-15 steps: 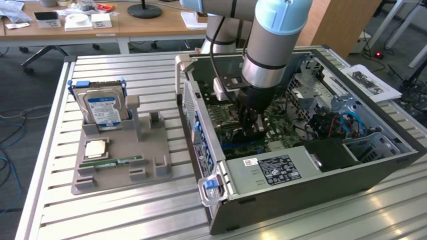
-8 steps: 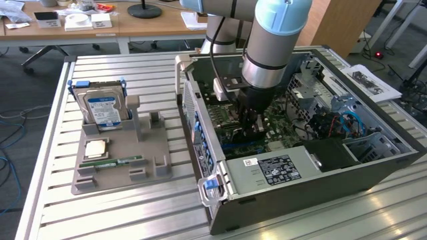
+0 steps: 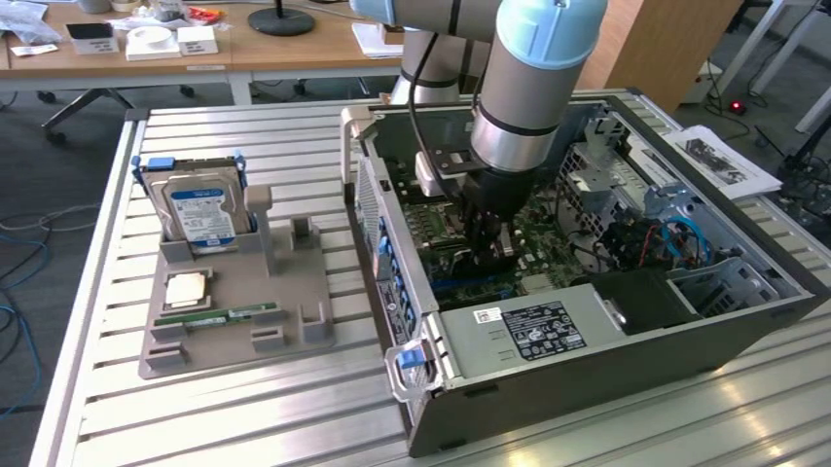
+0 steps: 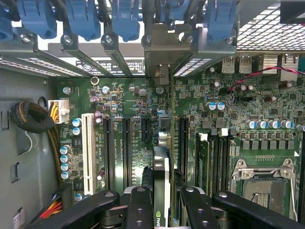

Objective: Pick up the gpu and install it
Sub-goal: 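Insert the gpu into the slot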

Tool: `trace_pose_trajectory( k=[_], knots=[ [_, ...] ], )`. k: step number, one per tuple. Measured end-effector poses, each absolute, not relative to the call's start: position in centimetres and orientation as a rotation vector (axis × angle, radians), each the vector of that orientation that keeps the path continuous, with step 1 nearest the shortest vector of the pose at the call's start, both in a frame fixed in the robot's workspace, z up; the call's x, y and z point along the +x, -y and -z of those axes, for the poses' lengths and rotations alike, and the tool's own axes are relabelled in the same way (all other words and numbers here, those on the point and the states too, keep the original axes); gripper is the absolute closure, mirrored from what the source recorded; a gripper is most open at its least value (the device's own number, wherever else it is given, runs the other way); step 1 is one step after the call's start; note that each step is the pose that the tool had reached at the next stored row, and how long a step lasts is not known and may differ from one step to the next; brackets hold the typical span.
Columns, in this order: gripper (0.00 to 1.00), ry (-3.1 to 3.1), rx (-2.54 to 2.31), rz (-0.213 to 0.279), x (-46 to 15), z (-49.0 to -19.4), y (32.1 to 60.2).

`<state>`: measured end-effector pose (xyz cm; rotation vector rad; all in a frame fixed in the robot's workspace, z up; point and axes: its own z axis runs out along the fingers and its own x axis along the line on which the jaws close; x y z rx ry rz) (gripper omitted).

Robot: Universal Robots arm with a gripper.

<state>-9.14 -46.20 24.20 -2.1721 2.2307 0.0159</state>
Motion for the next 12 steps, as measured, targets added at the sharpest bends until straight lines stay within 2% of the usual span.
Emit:
trace_pose_trajectory(
  k=[12],
  knots=[
    [0.73,-2.231,-2.172,-0.016,-9.13,-24.19,46.19]
  ],
)
